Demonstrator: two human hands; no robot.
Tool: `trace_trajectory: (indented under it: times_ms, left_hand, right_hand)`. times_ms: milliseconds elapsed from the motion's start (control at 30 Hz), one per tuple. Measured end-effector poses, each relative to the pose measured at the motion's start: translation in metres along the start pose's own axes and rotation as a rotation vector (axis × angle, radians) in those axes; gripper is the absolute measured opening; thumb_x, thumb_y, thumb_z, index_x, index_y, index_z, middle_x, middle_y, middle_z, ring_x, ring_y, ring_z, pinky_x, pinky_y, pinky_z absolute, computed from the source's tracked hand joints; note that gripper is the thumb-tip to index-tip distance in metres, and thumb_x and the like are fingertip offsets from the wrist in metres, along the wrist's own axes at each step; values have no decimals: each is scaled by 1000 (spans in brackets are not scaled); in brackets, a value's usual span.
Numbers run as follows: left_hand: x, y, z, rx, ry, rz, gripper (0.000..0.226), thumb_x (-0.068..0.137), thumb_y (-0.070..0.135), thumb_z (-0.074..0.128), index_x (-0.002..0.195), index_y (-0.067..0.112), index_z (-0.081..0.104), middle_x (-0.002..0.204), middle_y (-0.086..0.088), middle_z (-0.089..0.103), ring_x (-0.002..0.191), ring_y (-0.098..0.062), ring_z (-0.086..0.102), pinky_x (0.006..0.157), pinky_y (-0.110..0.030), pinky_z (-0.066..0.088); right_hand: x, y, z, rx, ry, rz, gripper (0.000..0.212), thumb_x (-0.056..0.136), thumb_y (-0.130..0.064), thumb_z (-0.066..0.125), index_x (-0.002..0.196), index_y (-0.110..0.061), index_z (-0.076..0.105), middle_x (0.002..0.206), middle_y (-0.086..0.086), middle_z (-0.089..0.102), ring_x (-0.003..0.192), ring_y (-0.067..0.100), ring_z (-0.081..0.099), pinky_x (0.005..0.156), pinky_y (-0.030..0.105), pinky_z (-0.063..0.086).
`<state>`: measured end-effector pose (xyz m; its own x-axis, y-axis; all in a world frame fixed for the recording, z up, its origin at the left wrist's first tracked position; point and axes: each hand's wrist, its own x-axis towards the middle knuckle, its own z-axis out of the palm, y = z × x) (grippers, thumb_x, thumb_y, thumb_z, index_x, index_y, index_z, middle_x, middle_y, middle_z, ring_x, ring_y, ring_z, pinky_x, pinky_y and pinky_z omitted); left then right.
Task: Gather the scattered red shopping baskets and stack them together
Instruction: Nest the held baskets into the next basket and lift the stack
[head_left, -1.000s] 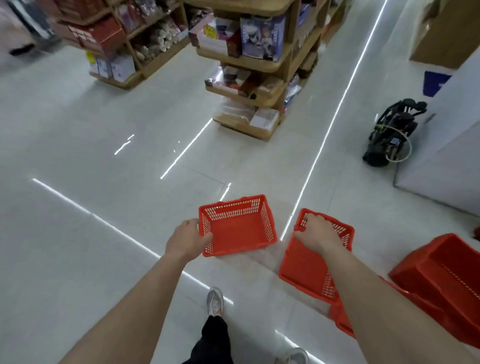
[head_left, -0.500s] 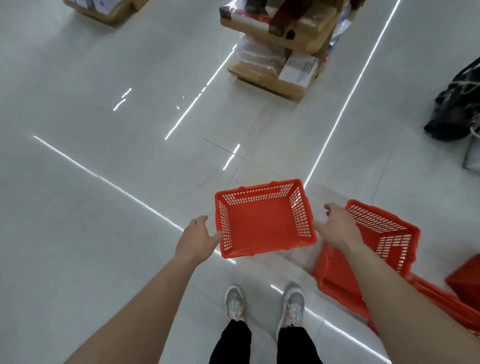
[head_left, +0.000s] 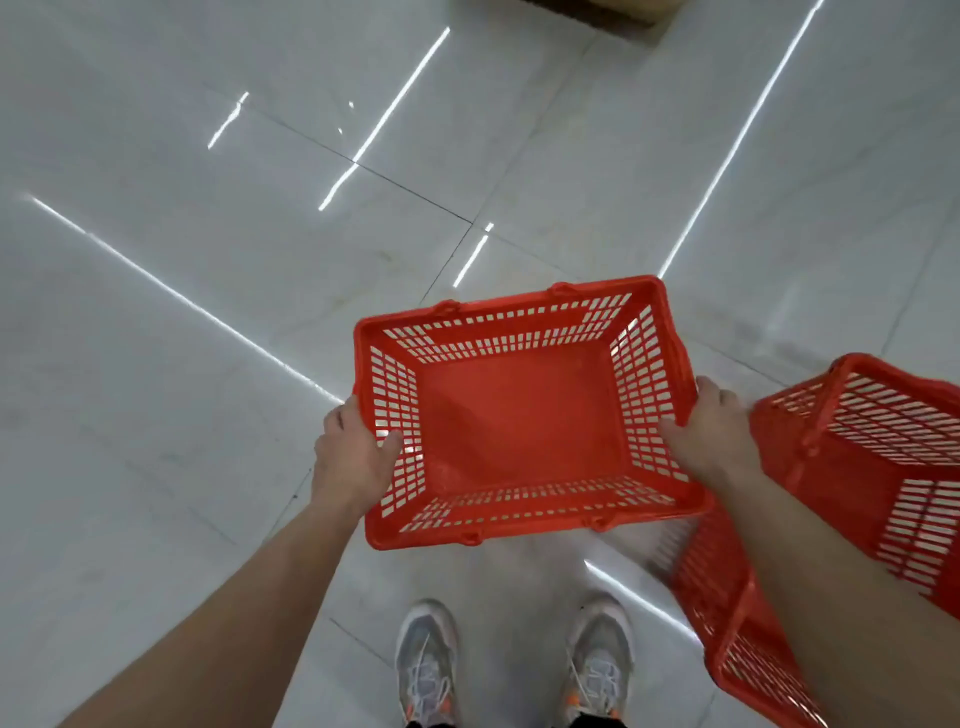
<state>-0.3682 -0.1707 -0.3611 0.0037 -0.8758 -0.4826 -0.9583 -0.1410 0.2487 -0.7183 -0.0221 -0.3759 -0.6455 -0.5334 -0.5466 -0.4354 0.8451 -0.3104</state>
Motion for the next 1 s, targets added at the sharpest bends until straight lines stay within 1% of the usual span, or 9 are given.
trace_trajectory:
  times_ms: [100, 167, 267, 400, 600, 700, 767, 900, 1000]
  left_hand:
    - [9, -8, 39, -71, 22, -94, 76, 91, 47, 61, 150, 25, 19, 142, -15, 43, 119, -38, 57, 91, -57, 50]
    - [12, -10, 53, -110, 45, -148, 74, 93, 41, 60, 150, 26, 15, 139, -15, 44, 114, -38, 59, 87, -57, 52]
    - [15, -11, 51, -182, 69, -184, 66, 93, 45, 55, 148, 29, 22, 135, -11, 49, 108, -35, 63, 85, -58, 55]
    - [-8, 0, 10, -195, 85, -98, 71, 85, 62, 52, 144, 31, 30, 131, -5, 54, 104, -30, 65, 84, -58, 56]
    - [-69, 45, -120, -285, 114, 3, 60, 90, 62, 50, 142, 33, 36, 127, 0, 58, 101, -25, 67, 84, -55, 57]
    - [-108, 75, -198, -351, 155, 89, 41, 97, 53, 48, 134, 36, 44, 108, 13, 62, 78, -9, 68, 67, -35, 59]
    - [-136, 96, -247, -356, 181, 133, 36, 100, 45, 49, 133, 33, 46, 105, 13, 64, 70, -3, 64, 61, -26, 54]
    - [-193, 141, -329, -376, 157, 181, 39, 99, 43, 50, 136, 28, 47, 114, 2, 68, 83, -17, 70, 73, -44, 60]
    - [-238, 172, -372, -391, 124, 303, 37, 100, 44, 48, 135, 31, 46, 112, 4, 68, 82, -16, 70, 73, -43, 60]
  right_hand:
    - [18, 13, 32, 113, 38, 9, 74, 84, -19, 66, 146, -4, 30, 137, 27, 46, 124, 45, 47, 104, 48, 38]
    - [25, 17, 45, 215, 118, 1, 66, 85, -12, 60, 145, -5, 33, 137, 25, 48, 123, 42, 49, 102, 44, 39]
    - [25, 19, 45, 272, 223, -33, 57, 84, -8, 56, 139, -2, 43, 132, 24, 53, 120, 40, 51, 102, 43, 40]
    - [5, 10, 11, 303, 246, -45, 55, 83, -14, 59, 136, -5, 48, 130, 20, 58, 119, 38, 55, 103, 44, 44]
    - [-72, -31, -110, 336, 317, -88, 46, 91, -17, 59, 134, -3, 51, 127, 21, 60, 117, 38, 57, 102, 44, 44]
    - [-125, -47, -190, 336, 390, -98, 39, 95, -16, 58, 130, 0, 53, 122, 23, 63, 114, 40, 59, 99, 43, 43]
    - [-164, -53, -243, 344, 438, -87, 36, 94, -12, 57, 128, 2, 54, 119, 25, 64, 111, 42, 60, 97, 44, 44]
    - [-257, -49, -332, 376, 541, -14, 33, 94, -7, 55, 127, -1, 54, 116, 25, 66, 107, 43, 62, 93, 42, 46]
    - [-335, -32, -378, 410, 642, 74, 34, 93, -5, 57, 127, -2, 56, 113, 26, 66, 104, 44, 62, 89, 43, 46]
